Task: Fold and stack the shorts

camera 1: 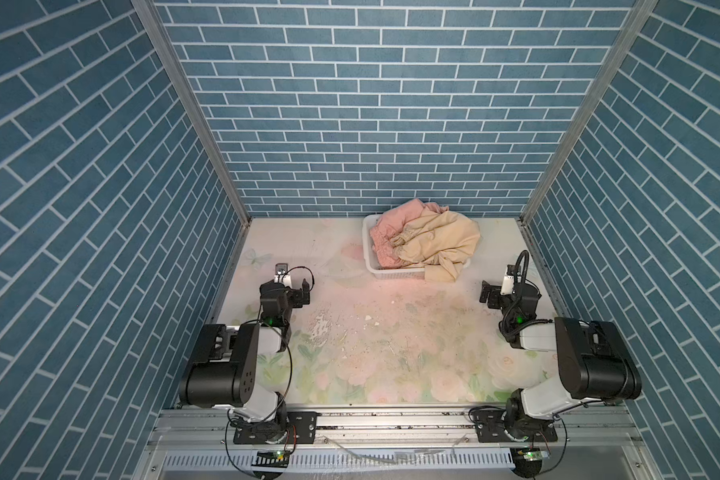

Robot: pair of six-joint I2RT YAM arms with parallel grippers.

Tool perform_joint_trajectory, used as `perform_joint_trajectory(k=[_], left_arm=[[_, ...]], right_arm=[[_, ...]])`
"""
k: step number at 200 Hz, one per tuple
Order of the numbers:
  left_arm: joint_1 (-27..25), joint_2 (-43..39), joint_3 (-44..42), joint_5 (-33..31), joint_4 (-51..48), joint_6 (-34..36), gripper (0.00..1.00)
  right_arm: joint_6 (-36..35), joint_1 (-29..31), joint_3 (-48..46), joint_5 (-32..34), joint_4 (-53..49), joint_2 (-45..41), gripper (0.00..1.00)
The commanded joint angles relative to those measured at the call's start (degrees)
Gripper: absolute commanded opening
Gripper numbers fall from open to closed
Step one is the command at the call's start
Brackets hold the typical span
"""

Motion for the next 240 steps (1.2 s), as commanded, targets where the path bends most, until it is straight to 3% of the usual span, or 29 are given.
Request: perform_joint_trajectory(k=[1, 207, 240], left_arm=[[-0.14, 0.16, 0.37, -0.35, 0.14, 0.44, 1.0], [-0.23, 0.27, 0.63, -0.35, -0.3, 0.53, 1.0], [-0.31, -1.15, 1.36, -1.17, -2.55, 0.33, 1.0]], right_arm=[[-0.59, -0.11, 0.65, -0.36, 0.58, 0.11, 0.99], [-0.15, -0.7, 0.94, -1.33, 0.11, 0.18, 0.99], [-0.11, -0.81, 0.75, -1.39, 0.38, -0.17, 0.95]])
